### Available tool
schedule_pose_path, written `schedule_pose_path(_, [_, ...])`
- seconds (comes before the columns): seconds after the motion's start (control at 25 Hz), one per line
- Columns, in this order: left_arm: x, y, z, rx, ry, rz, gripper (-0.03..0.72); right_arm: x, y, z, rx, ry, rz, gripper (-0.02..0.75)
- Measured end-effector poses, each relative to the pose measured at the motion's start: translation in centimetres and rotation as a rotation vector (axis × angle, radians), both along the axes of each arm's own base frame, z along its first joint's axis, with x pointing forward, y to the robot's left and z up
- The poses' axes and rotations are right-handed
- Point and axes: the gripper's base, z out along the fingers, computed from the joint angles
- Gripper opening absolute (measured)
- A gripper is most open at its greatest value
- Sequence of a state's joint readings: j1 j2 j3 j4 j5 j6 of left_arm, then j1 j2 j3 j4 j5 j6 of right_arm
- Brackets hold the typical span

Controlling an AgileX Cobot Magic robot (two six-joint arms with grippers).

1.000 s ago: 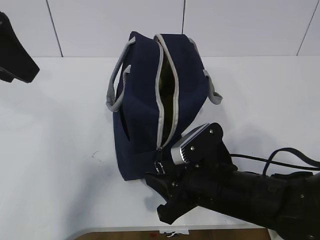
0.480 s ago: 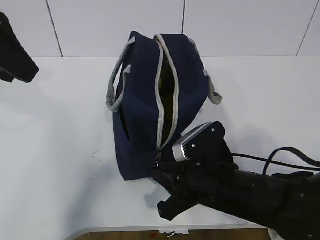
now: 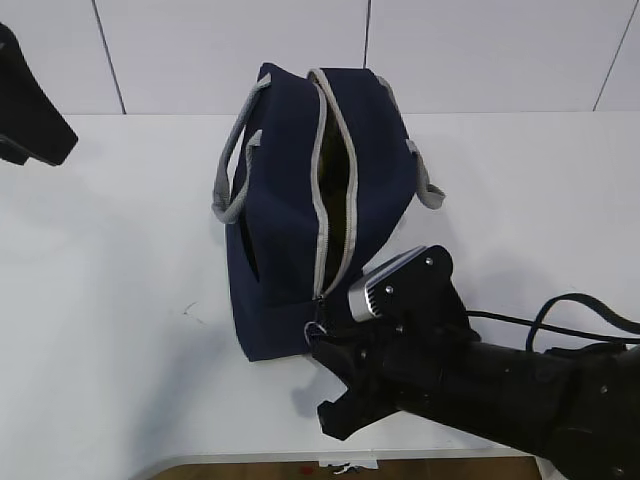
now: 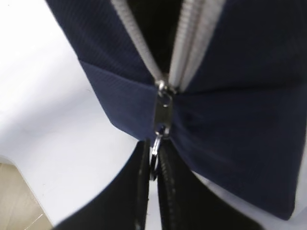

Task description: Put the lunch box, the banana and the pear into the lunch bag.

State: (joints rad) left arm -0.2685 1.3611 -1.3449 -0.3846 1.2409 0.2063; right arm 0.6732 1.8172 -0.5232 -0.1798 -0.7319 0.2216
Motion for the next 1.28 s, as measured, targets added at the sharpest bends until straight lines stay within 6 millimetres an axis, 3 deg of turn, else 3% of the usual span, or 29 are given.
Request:
schedule_pose_path(0.12, [0.0,0.0,0.0,0.000,0.000,0.000,0.340,0.0,-0.1,-0.1,-0.011,0.013,-0.002,0.004])
schedule_pose_path(0.4, [0.0,0.0,0.0,0.000,0.000,0.000,0.333,0.0,-0.2,0.0,-0.008,0.025,-0.016,0.001])
schedule_pose_path(1.0, [0.0,0.0,0.0,-0.001,0.001,0.002,0.329,-1.1,-1.3,6.7,0.036,-0.071,-0.033,0.001])
schedule_pose_path(1.28, [0.0,0.0,0.0,-0.002,0.001,0.002,0.327,-1.5,-1.8,8.7,0.042,-0.092,-0.043,0.001])
